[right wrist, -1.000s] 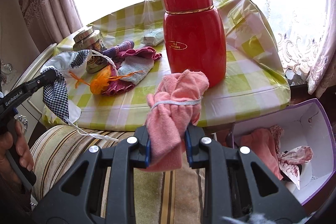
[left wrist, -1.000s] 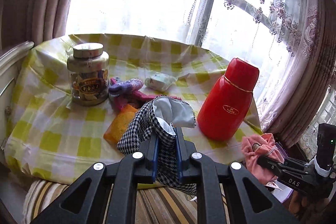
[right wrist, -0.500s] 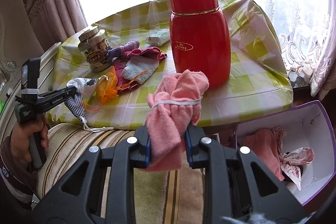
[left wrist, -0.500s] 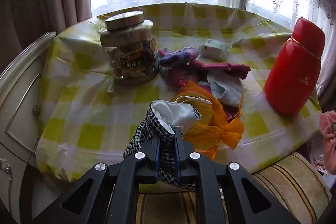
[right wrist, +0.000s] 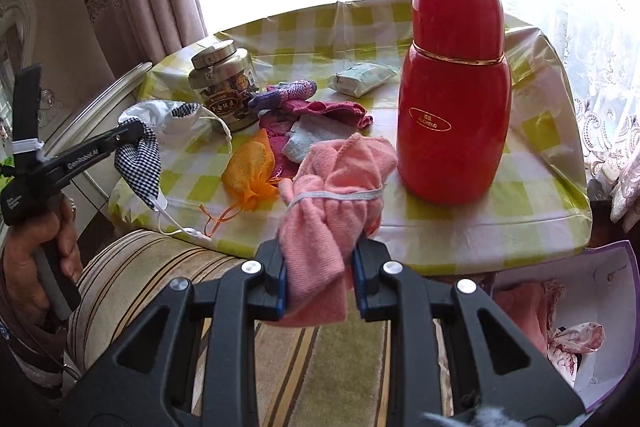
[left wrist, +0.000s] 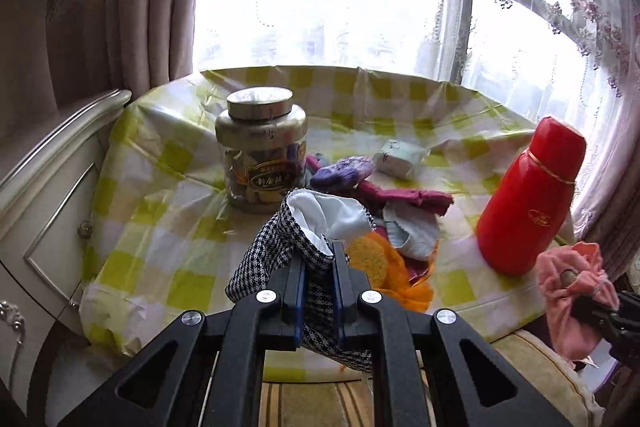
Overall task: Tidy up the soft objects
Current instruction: 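Hold the houndstooth cloth in the left tool and the pink cloth in the right tool, then carry both cloths into the box and open both tools, then move both open tools back over the table pile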
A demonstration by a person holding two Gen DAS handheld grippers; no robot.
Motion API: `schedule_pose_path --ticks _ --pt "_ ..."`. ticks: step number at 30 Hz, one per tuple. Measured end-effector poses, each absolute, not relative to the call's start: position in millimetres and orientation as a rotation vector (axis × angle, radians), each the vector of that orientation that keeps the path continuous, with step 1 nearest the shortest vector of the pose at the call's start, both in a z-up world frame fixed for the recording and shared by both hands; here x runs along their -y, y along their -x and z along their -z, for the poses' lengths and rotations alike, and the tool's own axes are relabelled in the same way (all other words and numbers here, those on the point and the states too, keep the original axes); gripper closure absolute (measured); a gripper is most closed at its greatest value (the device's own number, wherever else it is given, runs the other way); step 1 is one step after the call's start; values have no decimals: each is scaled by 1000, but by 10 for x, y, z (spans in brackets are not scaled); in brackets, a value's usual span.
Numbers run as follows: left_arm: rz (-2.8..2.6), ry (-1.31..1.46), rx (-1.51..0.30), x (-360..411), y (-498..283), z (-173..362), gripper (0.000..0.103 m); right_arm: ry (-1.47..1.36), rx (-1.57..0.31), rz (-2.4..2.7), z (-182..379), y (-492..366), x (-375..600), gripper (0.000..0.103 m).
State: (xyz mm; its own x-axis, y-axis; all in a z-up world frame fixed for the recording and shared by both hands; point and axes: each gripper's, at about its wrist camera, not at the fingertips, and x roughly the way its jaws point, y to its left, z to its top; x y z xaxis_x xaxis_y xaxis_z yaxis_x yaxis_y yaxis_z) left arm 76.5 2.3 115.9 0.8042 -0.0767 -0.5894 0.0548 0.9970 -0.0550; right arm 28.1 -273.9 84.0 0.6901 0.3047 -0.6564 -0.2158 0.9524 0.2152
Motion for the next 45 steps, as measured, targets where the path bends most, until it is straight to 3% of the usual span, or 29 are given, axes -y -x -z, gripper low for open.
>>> schedule_pose_path --ticks 6,17,27,30,33,34,36,45 --pt "322 90 -606 519 -604 -1364 92 -165 -748 -165 -836 -136 3247 75" --pt "716 43 -724 2149 -380 -1170 91 -229 -735 132 -806 272 4572 74" --pt "843 -16 -773 3029 -278 -1021 90 -240 -710 259 -834 325 5277 72" --pt "866 -35 -784 3224 -325 -985 83 -237 -712 277 -827 269 5387 69" --pt "847 -91 -815 3409 -402 -898 61 -243 -714 288 -818 245 5455 51" --pt "839 -90 -821 3417 -417 -874 57 -245 -710 289 -813 251 5468 43" --pt "841 -81 -827 3406 -426 -837 52 -243 -709 289 -802 260 5471 38" --pt "783 -71 -839 3043 -472 -775 46 -247 -733 238 -756 299 5291 38"
